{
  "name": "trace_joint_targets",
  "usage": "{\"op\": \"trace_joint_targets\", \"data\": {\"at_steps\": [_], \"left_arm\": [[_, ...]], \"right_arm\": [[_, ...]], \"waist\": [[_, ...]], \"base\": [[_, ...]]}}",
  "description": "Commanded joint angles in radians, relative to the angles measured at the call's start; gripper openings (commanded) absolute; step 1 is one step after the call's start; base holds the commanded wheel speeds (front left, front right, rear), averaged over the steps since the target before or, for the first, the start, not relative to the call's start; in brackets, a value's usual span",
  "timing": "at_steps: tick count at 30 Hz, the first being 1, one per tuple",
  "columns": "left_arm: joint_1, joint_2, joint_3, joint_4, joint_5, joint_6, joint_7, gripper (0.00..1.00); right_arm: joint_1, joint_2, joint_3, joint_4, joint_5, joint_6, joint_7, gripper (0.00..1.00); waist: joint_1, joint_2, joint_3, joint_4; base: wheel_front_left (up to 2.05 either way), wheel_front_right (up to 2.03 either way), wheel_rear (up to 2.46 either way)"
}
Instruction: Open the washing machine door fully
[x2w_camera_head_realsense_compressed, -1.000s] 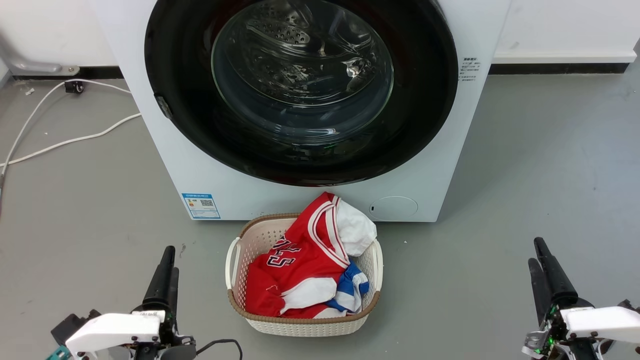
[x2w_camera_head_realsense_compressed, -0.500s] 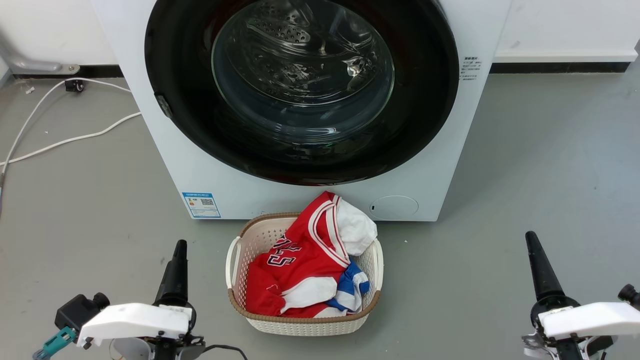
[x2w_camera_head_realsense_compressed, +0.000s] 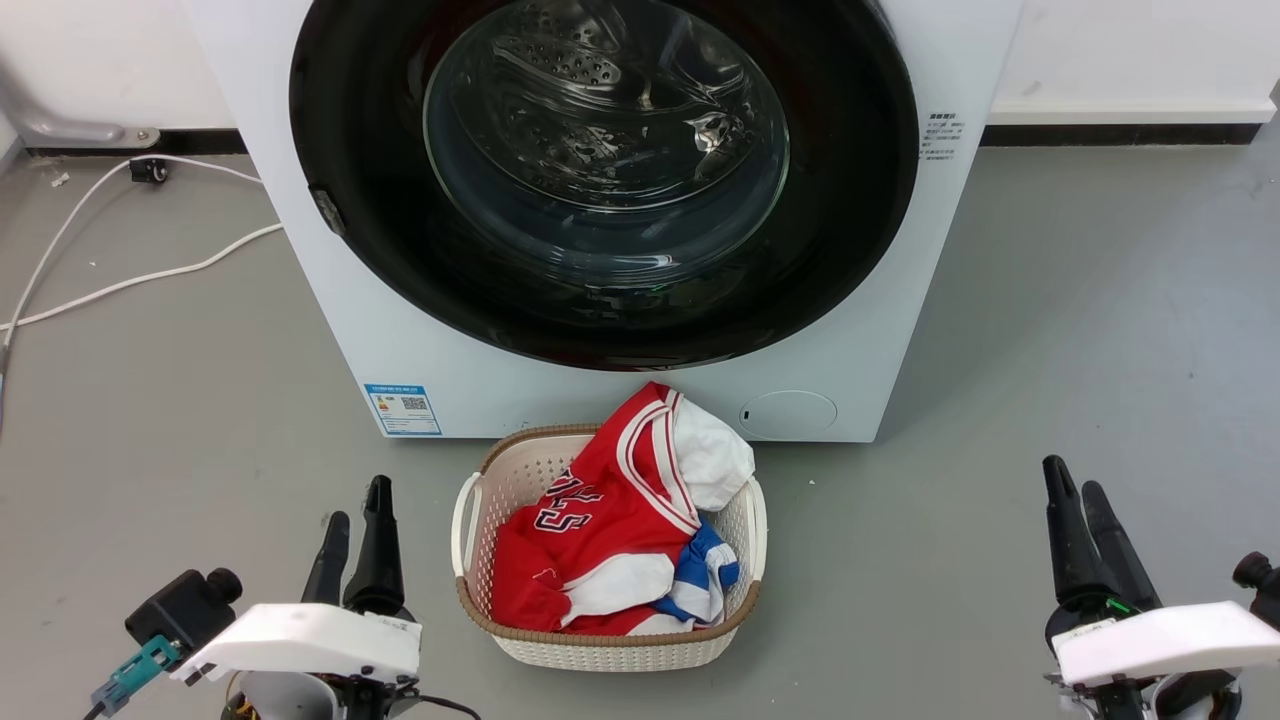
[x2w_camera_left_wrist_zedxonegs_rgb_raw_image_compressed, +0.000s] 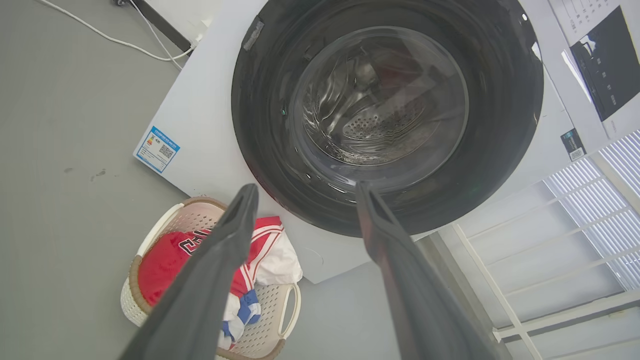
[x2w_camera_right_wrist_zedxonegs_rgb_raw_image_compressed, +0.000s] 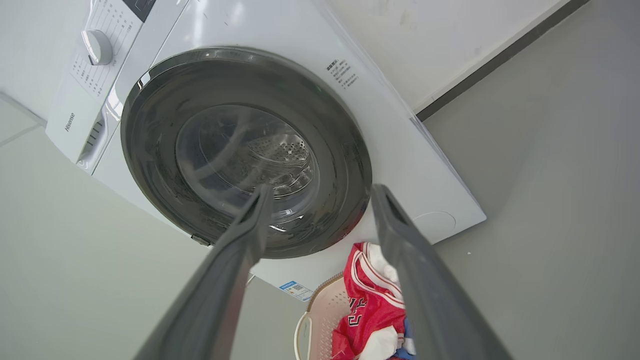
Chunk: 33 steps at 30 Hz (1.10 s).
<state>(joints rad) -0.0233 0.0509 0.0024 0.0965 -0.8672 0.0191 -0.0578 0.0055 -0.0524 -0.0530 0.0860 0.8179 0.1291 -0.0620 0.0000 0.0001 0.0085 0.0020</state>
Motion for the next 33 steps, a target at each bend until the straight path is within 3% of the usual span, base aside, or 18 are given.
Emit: {"op": "trace_joint_targets", "data": {"at_steps": [1, 33], "left_arm": [[0.001, 0.006, -0.005, -0.020, 0.029, 0.005, -0.009, 1.00], [0.047, 0.042, -0.108, -0.084, 0.418, 0.084, -0.103, 1.00]], "right_arm": [[-0.001, -0.001, 0.000, -0.024, -0.030, 0.002, -0.008, 1.00], [0.061, 0.001, -0.004, -0.136, -0.431, 0.002, -0.101, 1.00]], "waist": [[0.0000, -0.0001, 0.000, 0.000], [0.0000, -0.0001, -0.009, 0.003]], "base": [[0.00, 0.00, 0.00], [0.00, 0.00, 0.00]]}}
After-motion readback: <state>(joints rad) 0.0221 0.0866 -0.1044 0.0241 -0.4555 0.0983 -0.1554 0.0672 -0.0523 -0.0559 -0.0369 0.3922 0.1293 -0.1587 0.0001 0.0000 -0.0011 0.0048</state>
